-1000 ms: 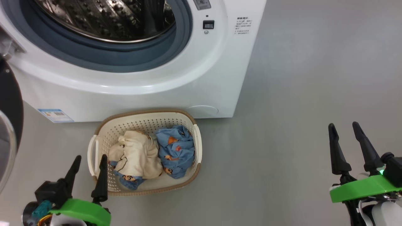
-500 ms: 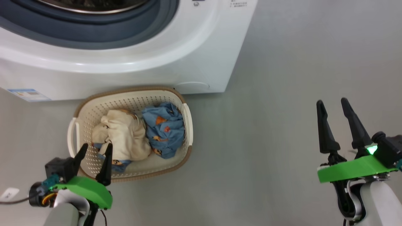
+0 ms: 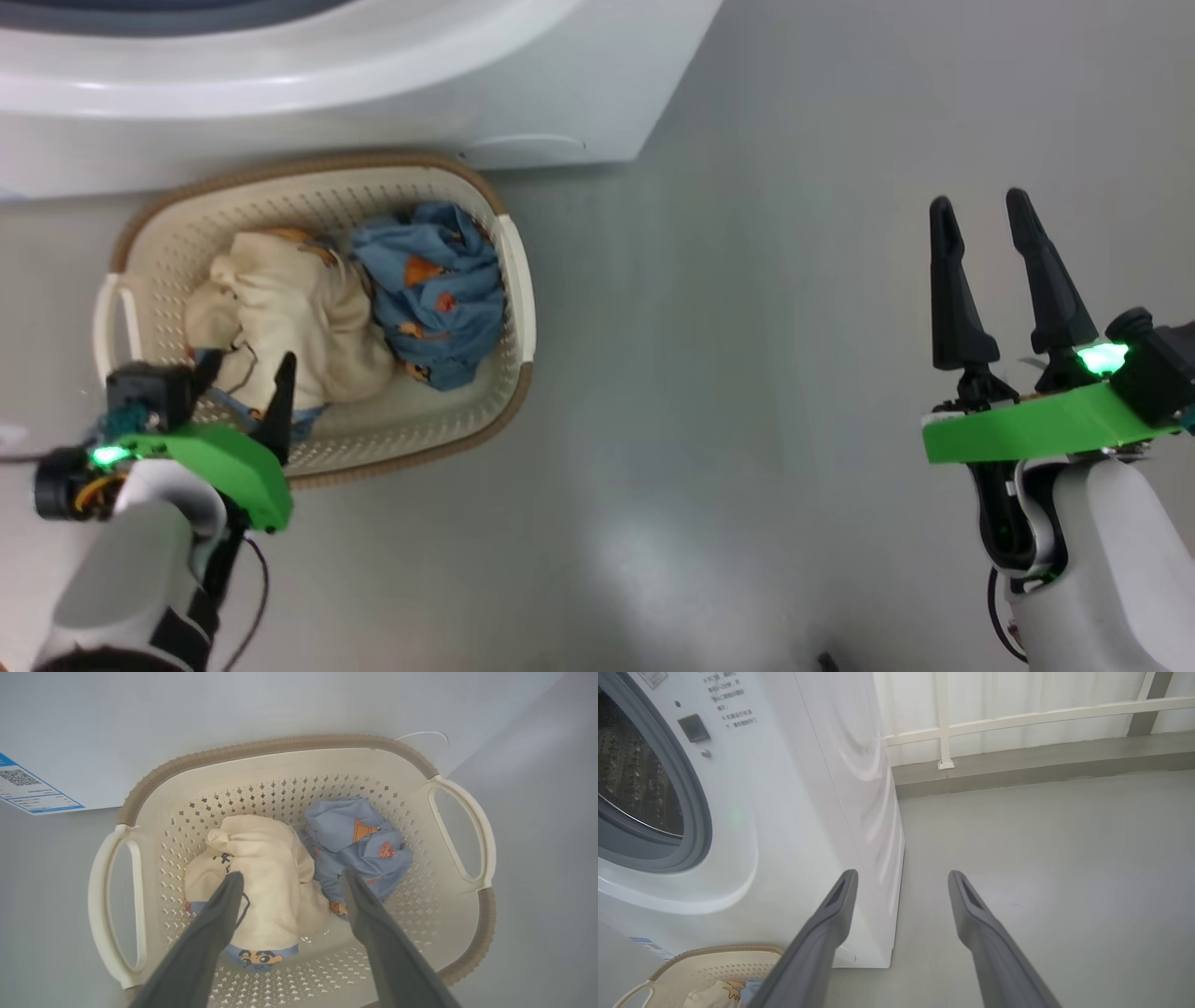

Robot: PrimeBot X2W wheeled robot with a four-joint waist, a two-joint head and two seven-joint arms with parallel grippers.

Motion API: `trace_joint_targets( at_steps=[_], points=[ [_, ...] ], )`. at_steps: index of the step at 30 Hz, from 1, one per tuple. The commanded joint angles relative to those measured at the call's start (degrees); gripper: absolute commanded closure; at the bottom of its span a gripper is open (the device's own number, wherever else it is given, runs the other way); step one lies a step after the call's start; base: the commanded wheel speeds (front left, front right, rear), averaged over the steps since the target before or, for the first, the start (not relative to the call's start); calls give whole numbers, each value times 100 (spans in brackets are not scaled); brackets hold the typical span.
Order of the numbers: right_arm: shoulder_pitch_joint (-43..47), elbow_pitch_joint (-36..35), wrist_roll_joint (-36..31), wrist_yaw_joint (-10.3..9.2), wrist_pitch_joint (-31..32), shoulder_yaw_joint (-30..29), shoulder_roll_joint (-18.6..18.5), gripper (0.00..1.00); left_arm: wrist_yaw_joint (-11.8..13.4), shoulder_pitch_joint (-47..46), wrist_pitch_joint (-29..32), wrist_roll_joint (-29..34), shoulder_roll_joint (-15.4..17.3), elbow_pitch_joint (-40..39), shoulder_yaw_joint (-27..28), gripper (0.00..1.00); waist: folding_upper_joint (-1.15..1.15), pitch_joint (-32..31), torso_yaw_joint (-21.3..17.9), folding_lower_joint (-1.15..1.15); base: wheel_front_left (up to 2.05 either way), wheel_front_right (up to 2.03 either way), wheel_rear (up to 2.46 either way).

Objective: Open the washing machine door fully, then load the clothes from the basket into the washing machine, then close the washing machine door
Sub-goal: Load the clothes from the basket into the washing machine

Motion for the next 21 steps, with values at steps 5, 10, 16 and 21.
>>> trace_joint_targets(
  at_steps=[5, 10, 16, 21],
  points=[
    [-171, -178, -31, 25, -46, 203, 98, 0, 104, -511, 210, 155, 358, 497, -18, 0, 0, 652, -270, -1, 0, 0, 0],
    [-286, -203, -18, 25, -46, 256, 154, 0, 230, -887, 410, 234, 484, 795, -108, 0, 0, 889, -395, -1, 0, 0, 0],
    [-396, -245, 4, 25, -46, 290, 184, 0, 351, -1243, 705, 254, 611, 936, -165, 0, 0, 1131, -519, -1, 0, 0, 0],
    [-461, -279, 60, 25, -46, 325, 192, 0, 464, -1467, 994, 233, 703, 997, -180, 0, 0, 1266, -602, -1, 0, 0, 0]
  ],
)
